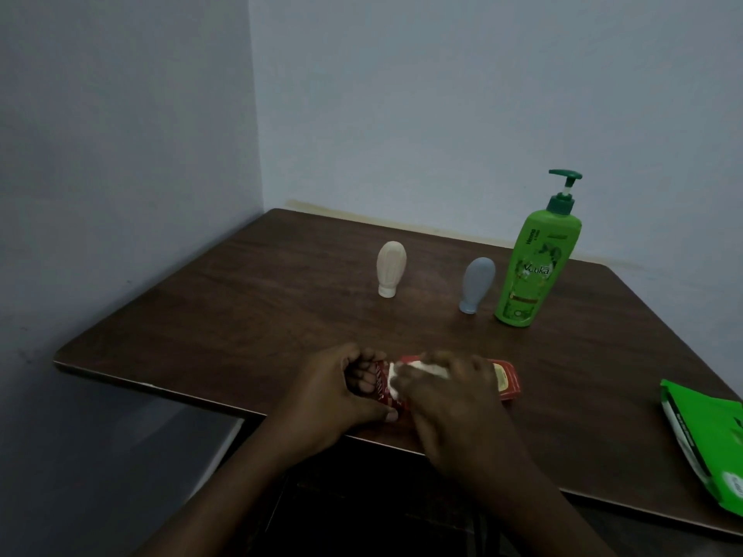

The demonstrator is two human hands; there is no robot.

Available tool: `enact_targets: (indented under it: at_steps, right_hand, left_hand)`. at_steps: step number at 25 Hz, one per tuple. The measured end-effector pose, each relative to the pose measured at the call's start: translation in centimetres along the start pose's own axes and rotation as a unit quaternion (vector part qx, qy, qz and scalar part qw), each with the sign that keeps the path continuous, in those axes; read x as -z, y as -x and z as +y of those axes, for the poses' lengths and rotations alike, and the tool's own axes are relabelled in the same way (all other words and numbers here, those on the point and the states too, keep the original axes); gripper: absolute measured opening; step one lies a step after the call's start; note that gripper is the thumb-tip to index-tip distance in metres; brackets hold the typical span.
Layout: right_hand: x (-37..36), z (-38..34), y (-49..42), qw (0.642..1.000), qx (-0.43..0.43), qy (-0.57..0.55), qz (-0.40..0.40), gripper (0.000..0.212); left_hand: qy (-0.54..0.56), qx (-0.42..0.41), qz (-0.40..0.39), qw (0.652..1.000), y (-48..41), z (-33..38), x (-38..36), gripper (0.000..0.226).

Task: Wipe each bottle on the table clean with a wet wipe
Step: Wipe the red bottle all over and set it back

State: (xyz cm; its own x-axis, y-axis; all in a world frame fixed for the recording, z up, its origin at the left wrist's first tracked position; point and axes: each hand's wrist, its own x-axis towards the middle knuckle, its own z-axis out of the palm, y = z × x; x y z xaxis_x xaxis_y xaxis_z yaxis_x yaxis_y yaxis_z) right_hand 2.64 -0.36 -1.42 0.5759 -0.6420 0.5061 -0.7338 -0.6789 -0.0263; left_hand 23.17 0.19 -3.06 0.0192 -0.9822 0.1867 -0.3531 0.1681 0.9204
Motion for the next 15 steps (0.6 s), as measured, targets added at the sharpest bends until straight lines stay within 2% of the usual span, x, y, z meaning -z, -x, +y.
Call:
enact_targets:
  at_steps: [2, 4, 9, 11, 15]
  right_hand:
    - [-0.3, 0.1, 2.4, 0.997, 0.063, 0.047, 0.026, 0.036]
    - [-0.4, 0.0, 2.8, 0.994, 0.082, 0.053, 0.048, 0.036]
    - [-0.6, -1.2, -2.7, 0.996, -0.083, 0.003, 0.037, 0.031]
    - [-0.9, -1.4, -3.4, 0.992, -0.115, -0.026, 0.047, 0.029]
    - [-1.7, -2.2, 1.4, 0.997, -0.028, 0.036, 0.065, 0.039]
  left_hand:
    - [0.011, -0.004, -0.013, 1.000, 0.1, -0.1, 0.1, 0.061]
    - [0.014, -0.014, -0.019, 1.000, 0.1, 0.0, 0.1, 0.061]
    - [0.015, -0.017, 0.004, 1.000, 0.4, 0.4, -0.3, 0.053]
    - [0.015, -0.022, 0.005, 1.000, 0.5, 0.4, -0.3, 0.049]
    - [0.013, -0.031, -0.009, 0.999, 0.5, 0.2, -0.1, 0.054]
